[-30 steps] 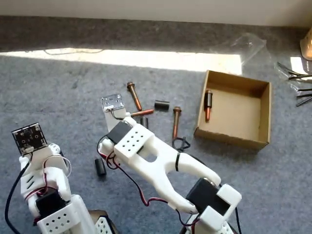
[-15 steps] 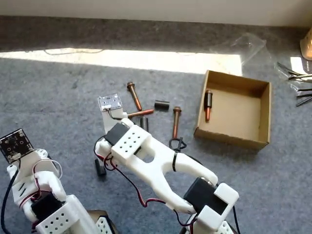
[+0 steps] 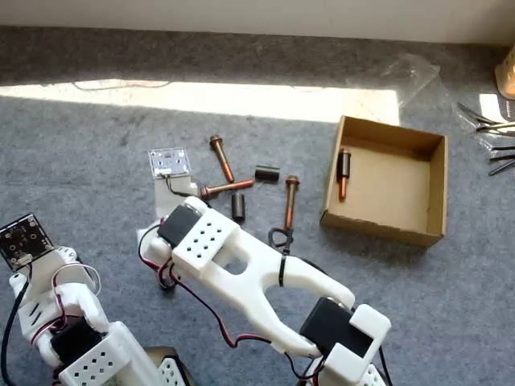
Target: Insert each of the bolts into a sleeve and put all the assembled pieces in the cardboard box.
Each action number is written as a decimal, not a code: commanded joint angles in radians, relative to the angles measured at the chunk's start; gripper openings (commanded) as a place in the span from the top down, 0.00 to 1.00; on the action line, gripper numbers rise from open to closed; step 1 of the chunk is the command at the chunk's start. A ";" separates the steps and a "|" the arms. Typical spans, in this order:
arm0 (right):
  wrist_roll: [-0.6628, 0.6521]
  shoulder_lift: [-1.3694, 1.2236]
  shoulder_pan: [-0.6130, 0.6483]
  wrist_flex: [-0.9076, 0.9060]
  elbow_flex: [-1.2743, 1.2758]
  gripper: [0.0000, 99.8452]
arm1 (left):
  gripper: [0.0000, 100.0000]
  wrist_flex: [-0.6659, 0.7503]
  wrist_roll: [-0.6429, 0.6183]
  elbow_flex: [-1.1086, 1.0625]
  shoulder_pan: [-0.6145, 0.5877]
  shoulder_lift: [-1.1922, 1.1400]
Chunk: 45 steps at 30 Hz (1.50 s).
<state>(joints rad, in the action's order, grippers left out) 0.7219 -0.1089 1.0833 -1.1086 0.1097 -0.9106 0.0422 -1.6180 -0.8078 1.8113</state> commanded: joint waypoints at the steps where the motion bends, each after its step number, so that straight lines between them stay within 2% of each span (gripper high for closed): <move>1: 0.015 0.044 0.028 0.076 -0.039 0.82 | 0.98 0.015 0.003 0.008 -0.005 0.016; 15: 0.020 -0.154 0.042 0.088 0.008 0.82 | 0.98 0.014 0.002 0.007 -0.004 0.016; 20: 0.014 -0.159 0.042 0.122 0.012 0.83 | 0.98 0.014 0.002 0.007 -0.004 0.016; 25: 0.014 -0.160 0.042 0.122 0.013 0.93 | 0.98 0.014 0.002 0.007 -0.004 0.016; 45: 0.014 -0.160 0.018 0.122 0.016 0.93 | 0.98 0.014 0.002 0.007 -0.004 0.016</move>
<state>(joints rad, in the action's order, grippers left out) 0.7311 -0.2777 1.1185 -1.0027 0.1281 -0.9106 0.0422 -1.6180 -0.8078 1.8113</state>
